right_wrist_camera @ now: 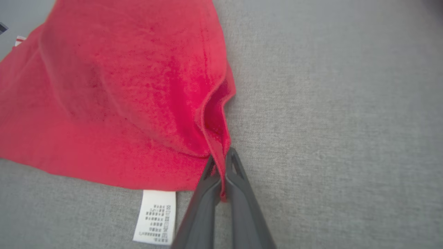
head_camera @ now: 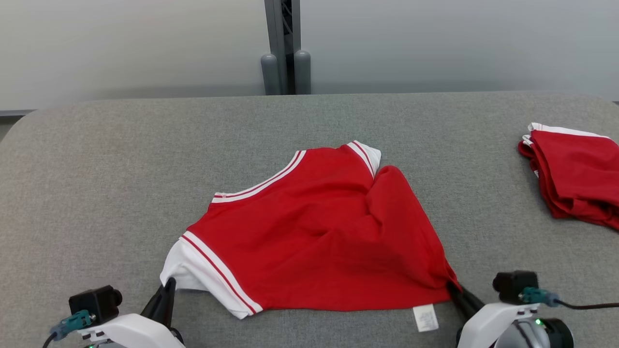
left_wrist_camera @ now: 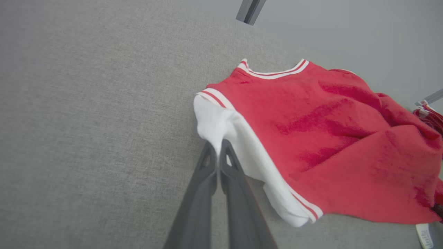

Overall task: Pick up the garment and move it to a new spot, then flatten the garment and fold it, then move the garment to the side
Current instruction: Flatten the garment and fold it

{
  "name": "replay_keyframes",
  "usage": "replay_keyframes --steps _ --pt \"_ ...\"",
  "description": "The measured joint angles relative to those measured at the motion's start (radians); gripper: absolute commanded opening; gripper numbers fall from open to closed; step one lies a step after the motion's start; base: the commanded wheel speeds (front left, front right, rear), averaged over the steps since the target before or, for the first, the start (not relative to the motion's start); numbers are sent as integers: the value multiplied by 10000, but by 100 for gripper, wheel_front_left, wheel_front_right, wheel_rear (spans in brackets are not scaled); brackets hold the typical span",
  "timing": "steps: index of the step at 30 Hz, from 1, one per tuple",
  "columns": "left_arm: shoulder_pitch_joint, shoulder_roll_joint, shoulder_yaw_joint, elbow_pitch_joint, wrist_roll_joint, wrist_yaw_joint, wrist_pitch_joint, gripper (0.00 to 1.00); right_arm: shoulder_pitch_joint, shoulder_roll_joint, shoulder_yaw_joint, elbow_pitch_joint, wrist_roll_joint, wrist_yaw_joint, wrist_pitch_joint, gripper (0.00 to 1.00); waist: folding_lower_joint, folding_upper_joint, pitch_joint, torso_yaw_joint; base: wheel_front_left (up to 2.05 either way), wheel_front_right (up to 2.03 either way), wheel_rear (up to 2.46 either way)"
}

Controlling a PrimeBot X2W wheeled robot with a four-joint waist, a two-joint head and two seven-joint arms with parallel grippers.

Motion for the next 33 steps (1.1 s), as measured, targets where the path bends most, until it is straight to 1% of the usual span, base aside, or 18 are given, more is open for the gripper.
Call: replay_keyframes --steps 4,10,14,16,20,23,27,30,33 --pt "-44 -117 305 -288 -374 -207 -201 0 -217 0 -151 -439 817 0 -332 0 0 0 -106 -33 0 0 0" --pt "-112 -322 867 -1097 -1058 -441 -385 0 -463 -2 -339 -1593 2123 -2 -410 0 0 0 -335 -175 0 0 0" --pt "-214 -506 1235 -1956 -1662 -679 -426 0 -535 0 -403 -2696 3043 -2 -71 0 0 0 -498 -303 0 0 0" --pt "-298 -575 1423 -2422 -1896 -685 -412 0 -539 -2 -508 -3260 3313 -2 203 0 0 0 -574 -362 0 0 0" --pt "-556 -631 1714 -3473 -2293 -673 -311 0 -536 -4 -725 -4454 3708 -2 890 0 0 0 -720 -473 0 0 0" --pt "-749 -675 1906 -4247 -2529 -581 -180 0 -530 -4 -1022 -5237 3843 -2 1440 0 0 0 -807 -559 0 0 0" --pt "-1034 -706 2228 -5108 -2826 -399 -98 0 -538 -13 -1482 -6109 3668 -2 2125 0 0 0 -881 -655 0 0 0" --pt "-1247 -596 2428 -5641 -2849 -213 -8 0 -648 -12 -1862 -6523 3618 -2 2685 0 0 0 -903 -729 0 0 0" --pt "-1349 -529 2533 -6029 -2913 -36 142 0 -822 -12 -2261 -6610 3691 -2 3413 0 0 0 -903 -819 0 0 0"
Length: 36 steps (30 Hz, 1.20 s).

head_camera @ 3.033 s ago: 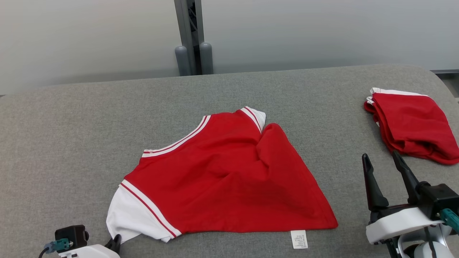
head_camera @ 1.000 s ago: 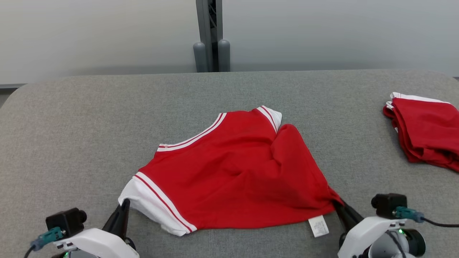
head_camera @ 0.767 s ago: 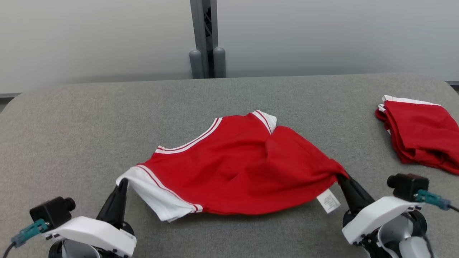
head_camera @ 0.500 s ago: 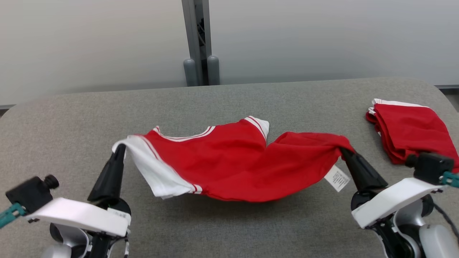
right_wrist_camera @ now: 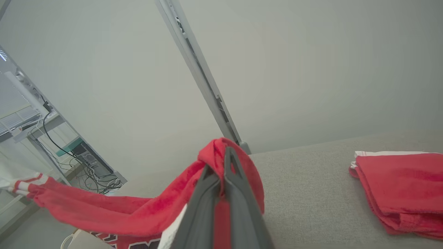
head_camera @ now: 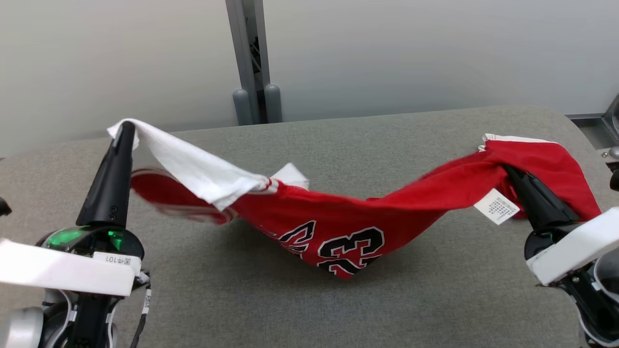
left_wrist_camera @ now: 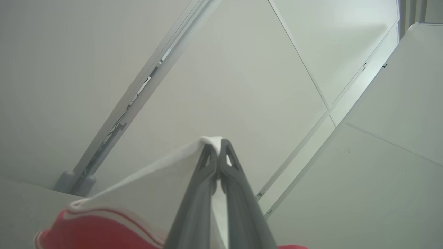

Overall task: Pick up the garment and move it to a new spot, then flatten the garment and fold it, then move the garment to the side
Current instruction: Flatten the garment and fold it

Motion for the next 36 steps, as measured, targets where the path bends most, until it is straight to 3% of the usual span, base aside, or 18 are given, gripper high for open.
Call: replay_keyframes --steps 11,20,27,36 --pt "-29 127 75 426 35 151 98 0 -909 4 -416 1714 648 0 2219 0 0 0 33 -257 0 0 0" --pt "-940 418 90 1528 -8 56 460 0 -2022 4 -378 3273 719 0 2943 0 0 0 1 -237 0 0 0" --pt "-2960 671 -297 3074 385 -19 995 0 -3693 4 -282 4449 993 0 2627 0 0 -1 75 -190 0 0 0" --pt "-6622 529 -803 5482 1058 -431 1160 0 -7143 10 -244 7296 1419 0 922 0 0 0 544 -231 0 0 0"
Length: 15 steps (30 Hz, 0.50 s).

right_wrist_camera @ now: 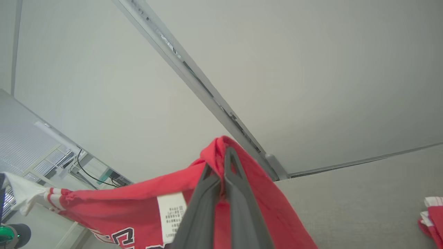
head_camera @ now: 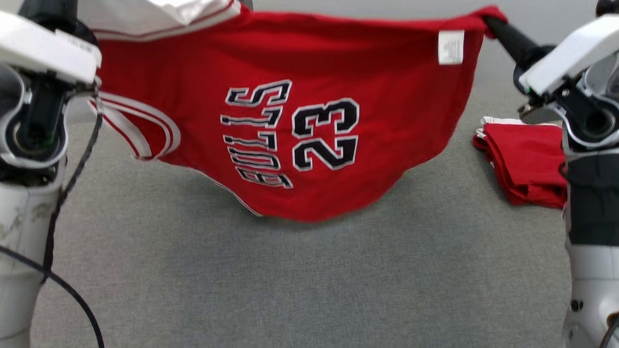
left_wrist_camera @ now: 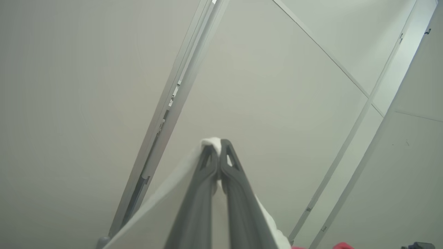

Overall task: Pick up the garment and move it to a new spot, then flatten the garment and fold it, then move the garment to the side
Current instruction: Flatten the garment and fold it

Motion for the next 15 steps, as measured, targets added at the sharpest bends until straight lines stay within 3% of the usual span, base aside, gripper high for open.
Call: replay_keyframes --steps 7,10,15 --pt "-3214 29 -529 2750 997 -123 111 0 -3742 -12 -353 4307 922 -2 -2065 0 0 0 647 -18 0 0 0" --pt "-4461 -109 -633 3697 1281 -309 -123 0 -5331 -12 -25 6123 1200 -2 -2721 0 -1 0 953 -3 0 0 0" --pt "-5525 -362 -825 4884 1484 -708 -368 0 -6836 -8 811 7810 1496 -2 -3292 0 0 0 1355 61 0 0 0"
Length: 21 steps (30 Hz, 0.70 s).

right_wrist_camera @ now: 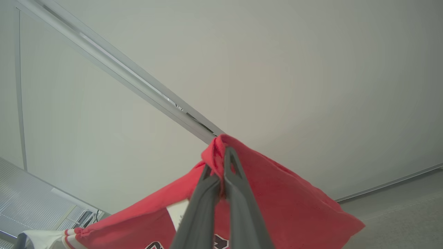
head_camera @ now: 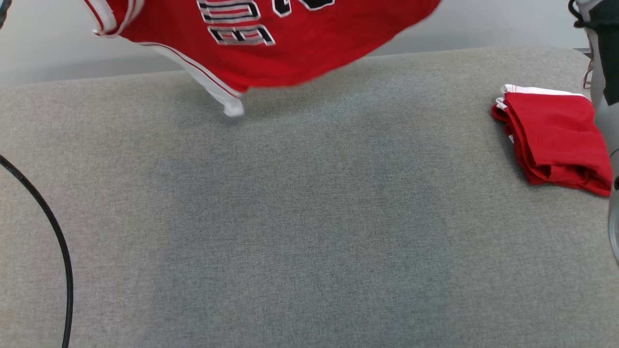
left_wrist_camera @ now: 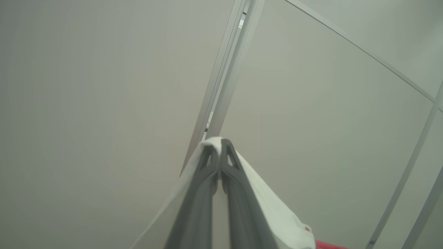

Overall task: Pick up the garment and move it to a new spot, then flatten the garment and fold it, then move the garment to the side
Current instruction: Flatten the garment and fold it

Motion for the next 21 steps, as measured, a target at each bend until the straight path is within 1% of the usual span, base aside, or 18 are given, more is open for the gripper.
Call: replay_keyframes --steps 4,9,15,21 --pt "-234 -44 -150 832 84 -299 -138 0 -442 10 621 320 186 0 -155 0 0 0 68 22 0 0 0" --pt "-481 -113 -238 1473 130 -612 -313 0 -672 -15 1195 410 339 0 -297 0 0 0 58 -28 0 0 0" --pt "-1007 -138 -278 1730 159 -899 -487 0 -705 -12 1308 416 523 0 -313 0 0 0 -15 -31 0 0 0" --pt "-1272 -180 -428 2029 301 -951 -546 0 -751 -12 1313 416 591 0 -357 0 0 0 122 -26 0 0 0"
